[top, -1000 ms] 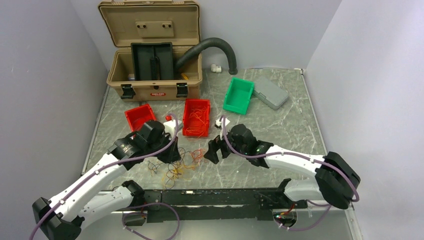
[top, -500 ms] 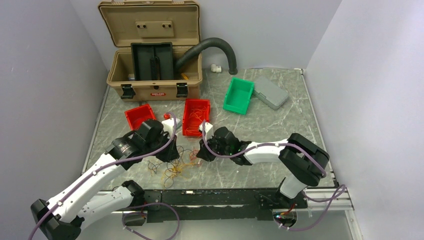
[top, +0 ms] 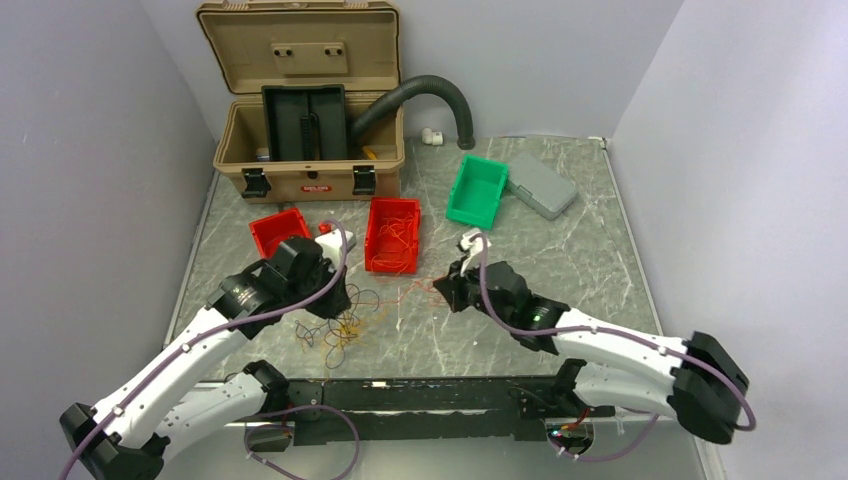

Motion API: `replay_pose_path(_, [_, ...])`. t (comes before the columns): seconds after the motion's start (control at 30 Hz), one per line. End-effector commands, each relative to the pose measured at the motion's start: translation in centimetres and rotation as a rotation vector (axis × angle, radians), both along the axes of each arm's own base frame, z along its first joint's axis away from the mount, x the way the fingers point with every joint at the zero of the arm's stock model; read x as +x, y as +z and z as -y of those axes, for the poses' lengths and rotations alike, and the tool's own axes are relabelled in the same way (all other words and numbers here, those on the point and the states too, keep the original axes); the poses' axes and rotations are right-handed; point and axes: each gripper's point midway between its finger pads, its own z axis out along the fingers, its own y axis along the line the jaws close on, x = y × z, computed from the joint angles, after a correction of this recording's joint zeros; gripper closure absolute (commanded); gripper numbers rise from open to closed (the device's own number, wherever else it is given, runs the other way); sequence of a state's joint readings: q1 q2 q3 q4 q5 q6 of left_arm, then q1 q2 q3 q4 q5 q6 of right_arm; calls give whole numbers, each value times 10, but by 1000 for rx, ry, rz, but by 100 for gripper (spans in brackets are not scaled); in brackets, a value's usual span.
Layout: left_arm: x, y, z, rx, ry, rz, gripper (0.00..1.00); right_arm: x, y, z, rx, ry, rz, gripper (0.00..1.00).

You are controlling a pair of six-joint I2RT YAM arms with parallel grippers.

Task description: Untangle the cables

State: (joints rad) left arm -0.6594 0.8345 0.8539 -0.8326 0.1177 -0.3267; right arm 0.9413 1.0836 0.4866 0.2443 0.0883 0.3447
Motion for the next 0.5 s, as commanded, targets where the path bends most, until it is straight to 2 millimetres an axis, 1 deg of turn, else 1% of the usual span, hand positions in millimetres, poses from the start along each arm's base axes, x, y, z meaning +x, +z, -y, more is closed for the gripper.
replay_pose_path(0.0, [13, 24, 0, -25, 25, 77, 100, 14, 7, 47, -49, -244, -26, 100])
replay_pose_path(0.03, [13, 24, 0, -25, 25, 76, 99, 15, 7, 60, -79, -297, -38, 100])
replay_pose_path(0.07, [12, 23, 1, -30, 21, 72, 96, 17, 10, 72, -89, -357, -46, 100])
replay_pose_path(0.13, [13, 20, 5, -45, 14, 66, 82, 20, 12, 103, -116, -523, -73, 100])
replay_pose_path(0.17, [13, 17, 7, -53, 9, 60, 74, 23, 18, 117, -111, -596, -72, 100])
replay_pose_path(0.2, [13, 14, 10, -58, 4, 52, 69, 23, 24, 130, -114, -649, -74, 100])
replay_pose_path(0.23, [13, 9, 12, -61, -1, 39, 66, 25, 29, 144, -118, -718, -70, 100])
replay_pose_path(0.3, [13, 1, 14, -55, -3, 17, 65, 25, 40, 165, -104, -816, -83, 100])
replay_pose_path(0.37, [13, -6, 16, -53, -6, 1, 65, 26, 50, 176, -109, -837, -88, 100])
replay_pose_path(0.4, [14, -8, 19, -58, -11, -2, 64, 26, 55, 176, -113, -823, -92, 100])
replay_pose_path(0.47, [13, -12, 26, -82, -46, -11, 52, 25, 56, 172, -124, -779, -115, 100])
